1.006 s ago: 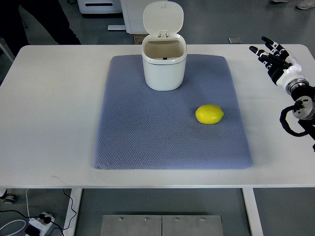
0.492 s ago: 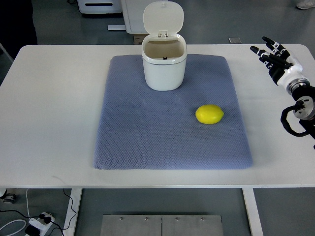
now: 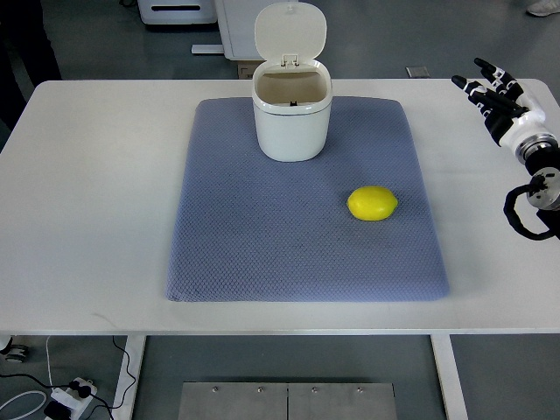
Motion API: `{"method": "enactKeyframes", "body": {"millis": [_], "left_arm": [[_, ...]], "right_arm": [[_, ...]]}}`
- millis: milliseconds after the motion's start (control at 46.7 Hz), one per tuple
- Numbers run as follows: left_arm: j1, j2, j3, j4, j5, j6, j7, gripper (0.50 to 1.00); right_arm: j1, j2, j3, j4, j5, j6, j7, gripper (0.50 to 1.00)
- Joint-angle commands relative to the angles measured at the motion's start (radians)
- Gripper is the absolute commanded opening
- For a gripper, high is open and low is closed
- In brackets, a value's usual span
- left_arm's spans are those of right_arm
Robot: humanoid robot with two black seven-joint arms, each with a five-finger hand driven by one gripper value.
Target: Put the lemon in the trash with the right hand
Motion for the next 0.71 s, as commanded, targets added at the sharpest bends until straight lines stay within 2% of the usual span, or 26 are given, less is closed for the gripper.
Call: {"method": "enactKeyframes", "body": {"millis": [0,86,171,300,471,685], "left_arm": [[0.0,0.0,0.0,0.0,0.0,0.0,0.0,1.0],[0.0,0.0,0.0,0.0,0.0,0.0,0.0,1.0],[0.0,0.0,0.0,0.0,0.0,0.0,0.0,1.0],[0.001,0.0,0.0,0.0,0.0,0.0,0.0,1.0],[0.0,0.0,0.0,0.0,0.0,0.0,0.0,1.0],[0.001,0.0,0.0,0.0,0.0,0.0,0.0,1.0]], "right_arm": [[0.013,0.0,0.002,-0.004,0.0,-0.001,0.05,1.0],[0.046,0.003,0.002,-0.007,-0.001,-0.001,0.107,1.0],[0.052,0.004,0.002,-0.008,-0.001,-0.001,0.133,1.0],[0.055,0.004,0.006,-0.022,-0.001,-0.018,0.135,1.0],[0.05,0.012,0.006,-0.129,0.002,-0.018,0.116,1.0],[0.047,0.013,0.005,-0.148,0.002,0.034,0.116,1.0]]}}
